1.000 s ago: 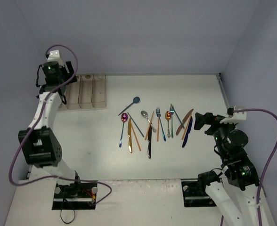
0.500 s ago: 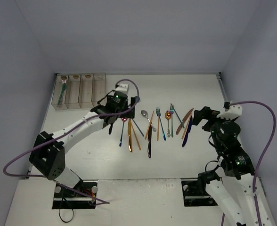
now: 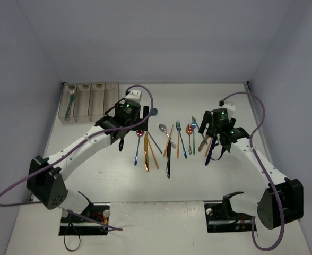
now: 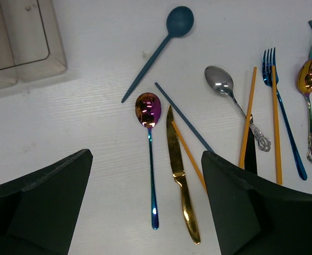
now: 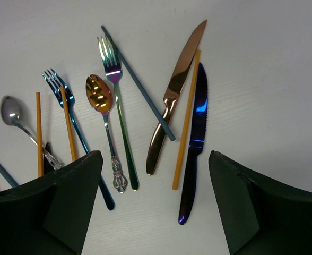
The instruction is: Sort the eating utensils into containers
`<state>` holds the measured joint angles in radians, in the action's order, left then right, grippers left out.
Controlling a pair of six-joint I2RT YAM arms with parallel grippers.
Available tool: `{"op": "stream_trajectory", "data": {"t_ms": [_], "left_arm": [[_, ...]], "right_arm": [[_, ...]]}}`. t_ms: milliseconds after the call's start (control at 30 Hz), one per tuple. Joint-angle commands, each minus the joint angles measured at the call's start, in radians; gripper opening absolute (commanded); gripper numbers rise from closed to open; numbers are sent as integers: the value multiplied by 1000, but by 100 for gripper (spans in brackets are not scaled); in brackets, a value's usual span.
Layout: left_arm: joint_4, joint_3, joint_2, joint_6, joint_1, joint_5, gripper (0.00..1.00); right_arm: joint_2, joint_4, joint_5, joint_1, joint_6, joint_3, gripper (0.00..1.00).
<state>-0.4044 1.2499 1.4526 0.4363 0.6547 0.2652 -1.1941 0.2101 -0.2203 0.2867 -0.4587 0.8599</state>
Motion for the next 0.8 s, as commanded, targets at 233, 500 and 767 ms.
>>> {"op": "stream_trajectory", "data": {"t_ms": [233, 500, 767], "left_arm": [[-45, -2, -195, -179, -85, -50, 82], [-20, -101, -264, -232, -97, -29, 82], [-13, -120, -268, -246, -104, -33, 82]], "right_arm": [[-271, -136, -27, 81, -108, 70, 57], [-400, -157, -41, 95, -92, 104, 40], [-485, -186, -31, 100, -82, 113, 37]]}}
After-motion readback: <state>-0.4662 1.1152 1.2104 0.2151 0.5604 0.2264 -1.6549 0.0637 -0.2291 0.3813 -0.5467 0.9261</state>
